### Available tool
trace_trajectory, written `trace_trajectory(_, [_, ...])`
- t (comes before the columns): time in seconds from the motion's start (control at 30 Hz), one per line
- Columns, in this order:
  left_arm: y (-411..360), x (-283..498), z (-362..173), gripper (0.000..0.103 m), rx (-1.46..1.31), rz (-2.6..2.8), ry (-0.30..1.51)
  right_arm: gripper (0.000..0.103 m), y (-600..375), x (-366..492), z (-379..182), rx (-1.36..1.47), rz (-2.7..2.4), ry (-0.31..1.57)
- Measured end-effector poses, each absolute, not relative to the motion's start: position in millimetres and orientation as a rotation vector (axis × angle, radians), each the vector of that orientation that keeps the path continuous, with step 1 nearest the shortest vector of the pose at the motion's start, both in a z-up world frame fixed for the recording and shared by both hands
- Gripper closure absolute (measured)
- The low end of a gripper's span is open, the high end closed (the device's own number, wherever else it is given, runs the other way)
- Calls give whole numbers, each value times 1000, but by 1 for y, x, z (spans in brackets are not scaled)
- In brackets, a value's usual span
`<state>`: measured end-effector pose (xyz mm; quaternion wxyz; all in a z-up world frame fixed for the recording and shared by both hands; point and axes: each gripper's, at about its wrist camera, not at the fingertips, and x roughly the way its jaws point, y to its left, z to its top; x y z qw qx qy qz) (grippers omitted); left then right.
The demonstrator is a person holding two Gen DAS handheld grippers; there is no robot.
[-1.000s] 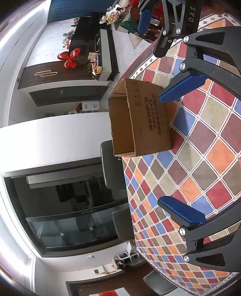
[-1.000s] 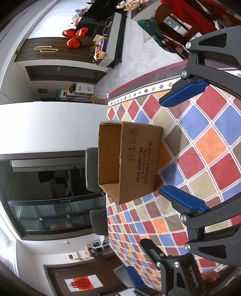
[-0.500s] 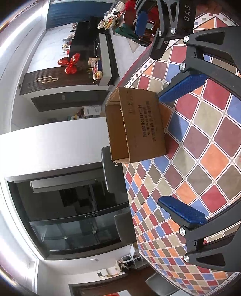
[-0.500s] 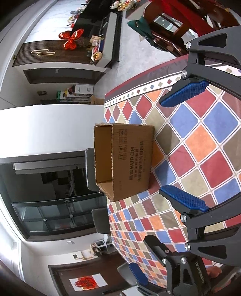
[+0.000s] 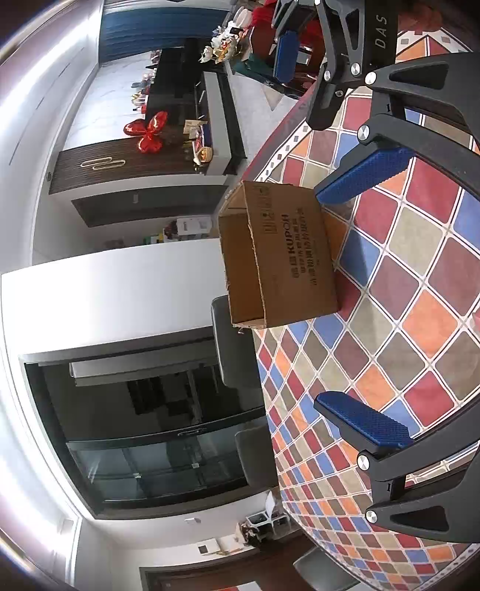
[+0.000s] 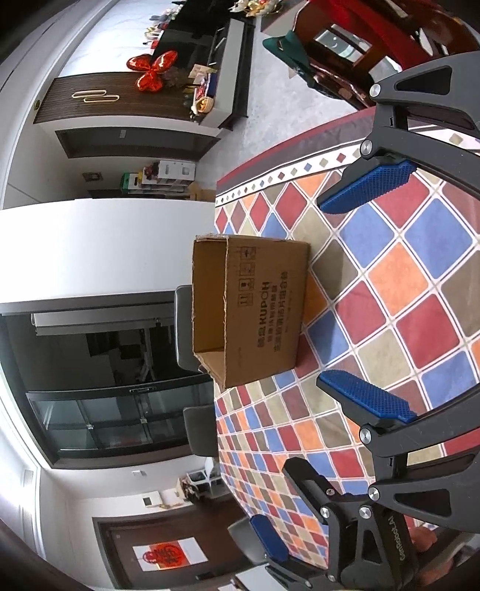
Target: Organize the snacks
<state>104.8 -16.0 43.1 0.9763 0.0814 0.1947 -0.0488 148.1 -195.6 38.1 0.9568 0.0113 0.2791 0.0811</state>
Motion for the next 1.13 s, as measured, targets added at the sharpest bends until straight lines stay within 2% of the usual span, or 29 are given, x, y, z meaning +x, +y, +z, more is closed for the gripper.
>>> trace_trajectory(1.13, [-17, 103, 42, 0, 152, -105, 397, 16, -191, 148, 35, 24, 179, 574])
